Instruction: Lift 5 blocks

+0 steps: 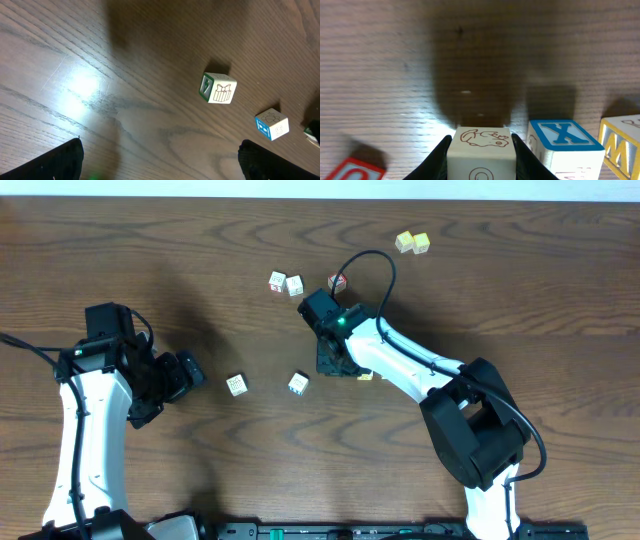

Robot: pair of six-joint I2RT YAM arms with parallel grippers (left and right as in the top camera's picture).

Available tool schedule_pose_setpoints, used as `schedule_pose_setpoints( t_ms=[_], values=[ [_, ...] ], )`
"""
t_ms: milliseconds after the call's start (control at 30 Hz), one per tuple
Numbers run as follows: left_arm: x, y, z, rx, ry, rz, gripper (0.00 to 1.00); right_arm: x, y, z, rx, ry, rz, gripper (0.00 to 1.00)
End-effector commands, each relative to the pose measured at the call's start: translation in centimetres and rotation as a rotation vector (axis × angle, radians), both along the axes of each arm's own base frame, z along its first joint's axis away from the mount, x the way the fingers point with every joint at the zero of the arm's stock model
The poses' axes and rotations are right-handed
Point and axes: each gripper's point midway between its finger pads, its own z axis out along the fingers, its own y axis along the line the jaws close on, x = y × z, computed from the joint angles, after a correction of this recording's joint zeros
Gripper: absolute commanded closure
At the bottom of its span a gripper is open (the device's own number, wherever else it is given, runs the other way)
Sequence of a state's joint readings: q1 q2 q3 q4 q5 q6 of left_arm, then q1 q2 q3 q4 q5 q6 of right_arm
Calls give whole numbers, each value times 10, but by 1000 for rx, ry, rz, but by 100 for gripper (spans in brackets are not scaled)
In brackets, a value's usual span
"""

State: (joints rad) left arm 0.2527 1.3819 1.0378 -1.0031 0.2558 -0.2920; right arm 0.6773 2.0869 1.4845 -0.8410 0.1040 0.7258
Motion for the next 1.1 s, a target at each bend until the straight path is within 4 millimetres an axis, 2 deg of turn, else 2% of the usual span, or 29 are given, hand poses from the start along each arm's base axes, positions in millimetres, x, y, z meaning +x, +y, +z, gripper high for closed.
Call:
schedule_pose_setpoints(
  t_ms=[0, 200, 467, 800, 967, 1067],
  values=[
    [1, 2, 4, 6, -7, 13, 1, -2, -6, -6, -32, 2, 7, 78],
    [1, 2, 4, 6, -6, 13, 1, 1, -9, -6, -29, 5, -4, 76],
    [1, 2, 4, 6, -6, 13, 1, 0, -8, -6, -31, 5, 14, 62],
    [1, 2, 4, 6, -7, 13, 1, 1, -8, -4, -28, 1, 17, 60],
    [1, 2, 4, 6, -7, 13, 1, 13, -1, 14, -15, -30, 72, 57],
    [1, 2, 4, 6, -7, 13, 1, 23, 2, 36, -12, -44, 101, 55]
  ],
)
